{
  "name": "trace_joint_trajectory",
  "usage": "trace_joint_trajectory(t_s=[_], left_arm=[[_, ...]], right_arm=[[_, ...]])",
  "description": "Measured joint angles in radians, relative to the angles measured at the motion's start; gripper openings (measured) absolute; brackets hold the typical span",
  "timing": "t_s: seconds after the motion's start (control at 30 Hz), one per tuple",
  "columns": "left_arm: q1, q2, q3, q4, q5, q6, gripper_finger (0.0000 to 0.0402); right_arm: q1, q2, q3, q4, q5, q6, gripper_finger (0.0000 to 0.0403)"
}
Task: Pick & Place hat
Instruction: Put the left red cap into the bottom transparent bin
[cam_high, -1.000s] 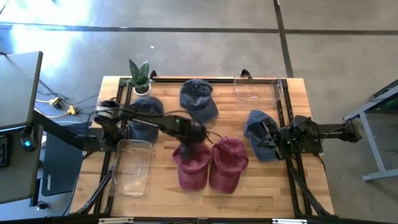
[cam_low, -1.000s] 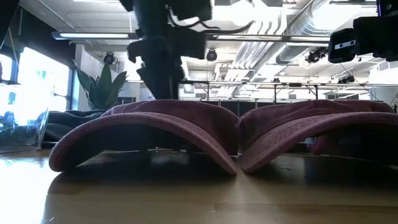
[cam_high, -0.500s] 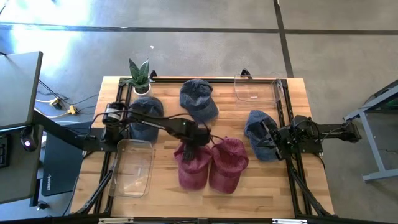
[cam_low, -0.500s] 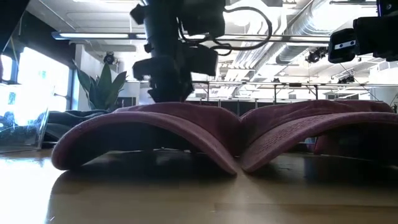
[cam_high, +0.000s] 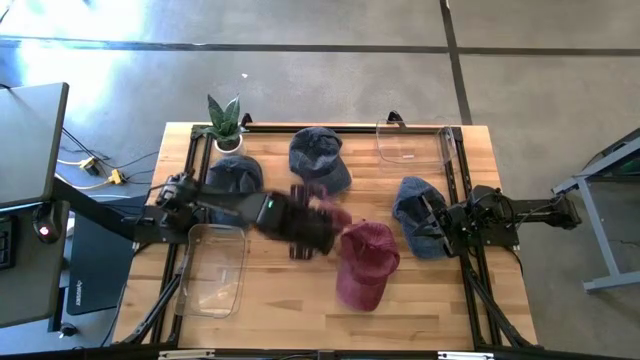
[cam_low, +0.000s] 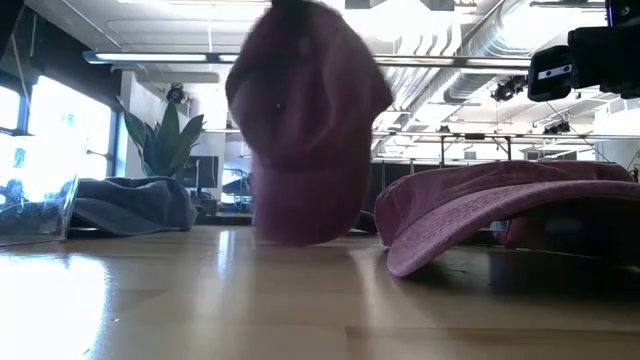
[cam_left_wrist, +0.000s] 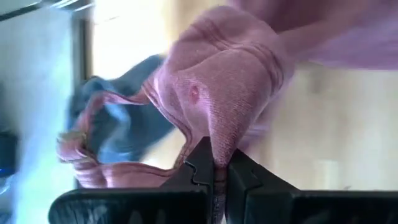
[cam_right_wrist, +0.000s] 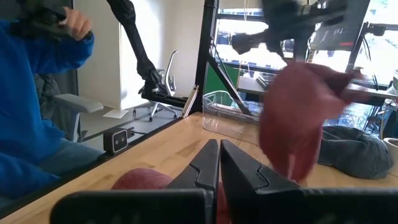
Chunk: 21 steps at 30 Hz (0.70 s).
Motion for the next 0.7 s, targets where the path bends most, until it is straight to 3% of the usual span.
trace_joint_trajectory(t_s=[0.13, 0.27, 0.4, 0.53, 0.7], left_arm=[[-0.105, 0.008, -0.054, 0.034, 0.113, -0.106, 0.0002], [-0.188, 0.06, -0.176, 0.209, 0.28, -0.14, 0.0002], [-0.238, 0.118, -0.295, 0.438, 0.355, -0.114, 0.0003], [-0.225, 0.157, -0.345, 0.496, 0.428, -0.116, 0.0012], [-0.149, 0.157, -0.35, 0.489, 0.557, -0.119, 0.0078]], right_arm=[[0.0, 0.0, 0.0, 0.0, 0.0, 0.0, 0.0012], [0.0, 0.0, 0.0, 0.0, 0.0, 0.0, 0.0012], [0.0, 0.0, 0.0, 0.0, 0.0, 0.0, 0.0012], [0.0, 0.001, 0.0, 0.0, 0.0, 0.0, 0.0012], [0.0, 0.0, 0.0, 0.0, 0.0, 0.0, 0.0012]])
